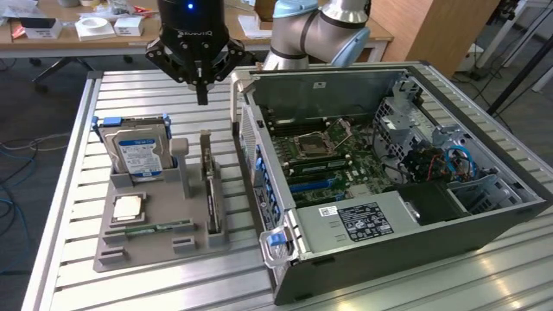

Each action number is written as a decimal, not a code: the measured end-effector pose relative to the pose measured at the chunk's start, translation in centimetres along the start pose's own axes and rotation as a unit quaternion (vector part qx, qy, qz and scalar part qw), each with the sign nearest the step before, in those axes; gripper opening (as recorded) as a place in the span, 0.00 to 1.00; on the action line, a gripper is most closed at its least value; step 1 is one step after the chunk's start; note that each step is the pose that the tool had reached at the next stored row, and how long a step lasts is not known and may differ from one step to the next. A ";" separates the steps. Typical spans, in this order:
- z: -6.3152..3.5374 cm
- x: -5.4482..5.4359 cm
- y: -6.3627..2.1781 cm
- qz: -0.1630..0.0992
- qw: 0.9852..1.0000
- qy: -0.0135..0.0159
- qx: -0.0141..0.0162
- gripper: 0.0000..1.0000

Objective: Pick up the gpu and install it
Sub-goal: 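Reach for the gpu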

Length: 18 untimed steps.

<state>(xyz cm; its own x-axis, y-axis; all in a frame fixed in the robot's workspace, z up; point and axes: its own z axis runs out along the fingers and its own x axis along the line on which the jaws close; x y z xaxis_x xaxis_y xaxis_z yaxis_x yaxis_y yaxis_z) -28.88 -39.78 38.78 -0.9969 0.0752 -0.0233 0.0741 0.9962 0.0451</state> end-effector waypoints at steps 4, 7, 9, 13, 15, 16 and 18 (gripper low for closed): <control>-0.02 0.0 -0.39 0.000 1.000 0.000 0.000 0.10; -0.04 0.0 -1.05 0.000 1.000 0.000 0.000 0.10; -0.07 0.1 -1.51 0.000 1.000 0.000 0.000 0.10; -0.11 0.2 -2.44 0.000 1.000 0.000 0.000 0.10; -0.13 0.2 -2.83 0.000 1.000 0.000 0.000 0.10; -0.15 0.3 -3.01 0.000 1.000 0.000 0.000 0.10; -0.16 0.3 -3.38 0.000 1.000 0.000 0.000 0.10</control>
<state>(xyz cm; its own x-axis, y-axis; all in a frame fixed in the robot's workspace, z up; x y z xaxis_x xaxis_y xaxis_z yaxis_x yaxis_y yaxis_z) -29.45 -43.12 38.78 -0.9969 0.0753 -0.0233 0.0742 0.9962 0.0450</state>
